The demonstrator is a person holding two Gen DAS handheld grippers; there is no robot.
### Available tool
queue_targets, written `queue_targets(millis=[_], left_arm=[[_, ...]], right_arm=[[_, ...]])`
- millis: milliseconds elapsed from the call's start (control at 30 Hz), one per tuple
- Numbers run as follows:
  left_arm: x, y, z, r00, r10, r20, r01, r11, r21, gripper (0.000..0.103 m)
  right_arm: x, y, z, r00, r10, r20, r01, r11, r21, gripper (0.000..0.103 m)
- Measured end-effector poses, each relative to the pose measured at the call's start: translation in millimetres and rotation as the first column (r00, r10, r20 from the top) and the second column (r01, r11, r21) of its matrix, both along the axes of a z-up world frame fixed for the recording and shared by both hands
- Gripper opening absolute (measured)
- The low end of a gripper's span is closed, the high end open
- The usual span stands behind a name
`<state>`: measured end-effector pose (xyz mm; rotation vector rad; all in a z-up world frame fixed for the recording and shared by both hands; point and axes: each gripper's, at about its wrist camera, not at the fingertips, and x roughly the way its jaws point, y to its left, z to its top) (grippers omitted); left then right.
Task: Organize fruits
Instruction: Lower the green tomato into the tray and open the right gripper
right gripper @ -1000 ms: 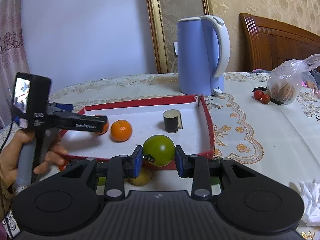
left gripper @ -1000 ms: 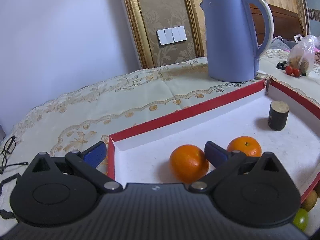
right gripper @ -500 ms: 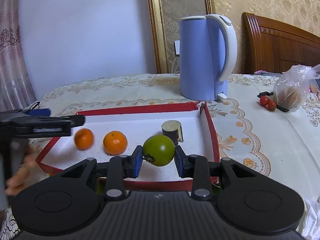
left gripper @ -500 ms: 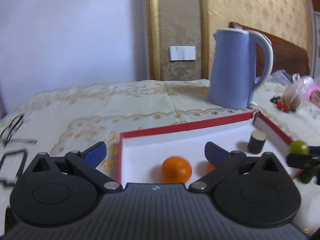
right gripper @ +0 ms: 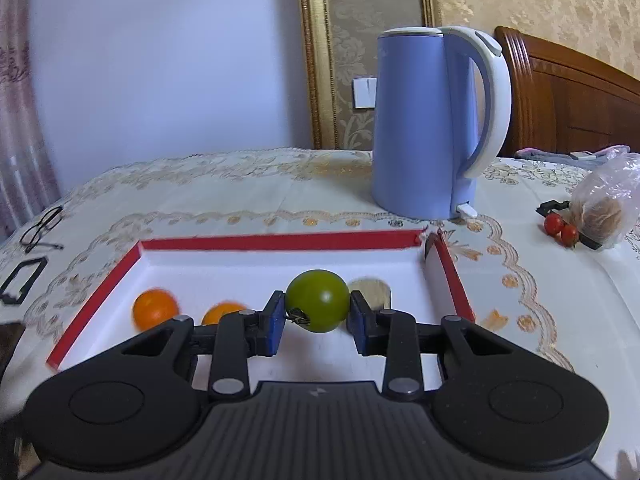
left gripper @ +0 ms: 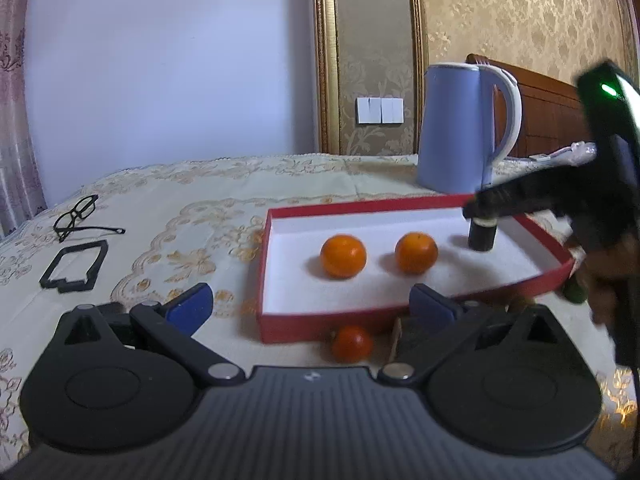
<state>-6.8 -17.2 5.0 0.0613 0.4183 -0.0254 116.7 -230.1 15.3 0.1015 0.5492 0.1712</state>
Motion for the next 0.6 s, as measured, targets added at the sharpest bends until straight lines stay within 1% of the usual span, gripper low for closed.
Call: queue_targets(millis=[200,233,300,333,400,467,500,567,600], left_arm=[[-10,-1,-14,0.999,-0.018,-0.04,0.019,1.0,0.022,0.103],[-12,-1,-15,0.999,-0.01,-0.041,0.011,1.0,0.026,0.103],[-17,-1,-17,0.999,-0.015,-0.032,0.016,1.0,0.024,0.103],[-19,-2,-17,0.999,-0.026,-0.031,0.027,0.999,0.026,0.103],[-25,-4,-17,0.999,-0.043,-0.025,0.044,0.998,0.036,0.103],[-30,-5,-18,0.997,-0.077,-0.019,0.077,0.996,0.043,0.103],[-33,-5,-19,0.996,-0.091,-0.022,0.091,0.995,0.04,0.103],[-38,-6,-20,0.993,-0.119,-0.02,0.12,0.993,0.022,0.103],[-40,-6,-21,0.991,-0.133,-0.019,0.133,0.991,0.008,0.103]], right_arm=[[31,11,-4,0.998,-0.055,-0.024,0.054,0.998,-0.045,0.034],[34,12,-6,0.998,-0.061,-0.033,0.059,0.997,-0.052,0.034],[38,13,-7,0.997,-0.057,-0.048,0.054,0.997,-0.06,0.041],[37,15,-7,0.997,-0.06,-0.051,0.056,0.996,-0.071,0.047],[28,13,-3,0.997,-0.062,-0.034,0.06,0.995,-0.079,0.049],[7,6,5,0.999,-0.052,0.001,0.052,0.996,-0.066,0.049],[-10,0,9,0.998,-0.048,0.035,0.05,0.997,-0.05,0.049],[-40,-14,13,0.995,-0.057,0.085,0.059,0.998,-0.026,0.056],[-57,-22,13,0.992,-0.07,0.107,0.072,0.997,-0.016,0.057]])
